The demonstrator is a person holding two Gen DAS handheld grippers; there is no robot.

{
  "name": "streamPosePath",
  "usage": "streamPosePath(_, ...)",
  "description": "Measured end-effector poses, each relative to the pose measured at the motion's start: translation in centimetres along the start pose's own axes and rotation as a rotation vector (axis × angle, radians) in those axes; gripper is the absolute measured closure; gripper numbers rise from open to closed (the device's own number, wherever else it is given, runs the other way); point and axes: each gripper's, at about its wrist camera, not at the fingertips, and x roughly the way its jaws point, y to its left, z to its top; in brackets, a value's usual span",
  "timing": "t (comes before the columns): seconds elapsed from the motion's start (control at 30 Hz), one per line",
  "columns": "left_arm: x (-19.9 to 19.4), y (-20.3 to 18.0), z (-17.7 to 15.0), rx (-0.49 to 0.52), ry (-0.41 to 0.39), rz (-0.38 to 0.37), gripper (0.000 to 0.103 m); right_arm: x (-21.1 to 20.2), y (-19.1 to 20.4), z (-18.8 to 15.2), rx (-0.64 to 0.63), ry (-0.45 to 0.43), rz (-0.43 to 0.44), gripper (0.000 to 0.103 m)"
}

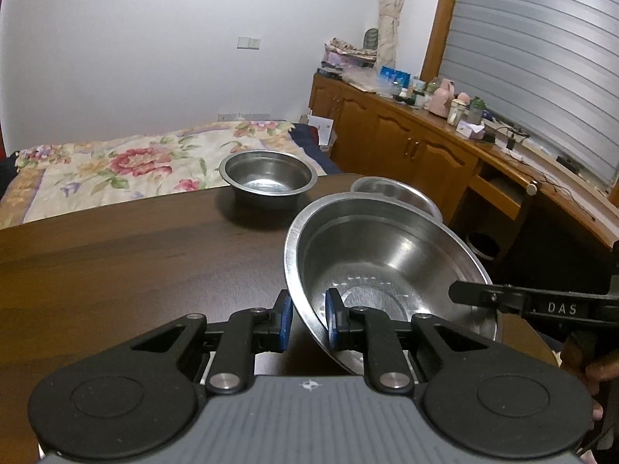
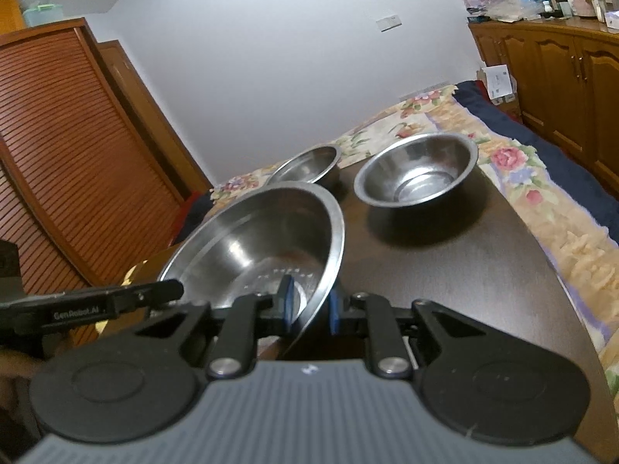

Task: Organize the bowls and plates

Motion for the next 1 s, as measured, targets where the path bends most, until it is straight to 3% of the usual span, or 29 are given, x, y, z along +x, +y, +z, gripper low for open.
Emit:
streamPosePath(0.53, -2.1, -1.3, -3.8, -0.009, 0.017, -0.065, 0.083, -2.8, -1.2, -3.1, 0.023, 0.005, 0.008, 0.083)
streamPosePath(1.0, -2.9, -1.1, -5.3, -0.001, 0.030, -0.031, 0.082, -3.0, -0.6, -4.1, 0.011, 0.011, 0.023, 0.083)
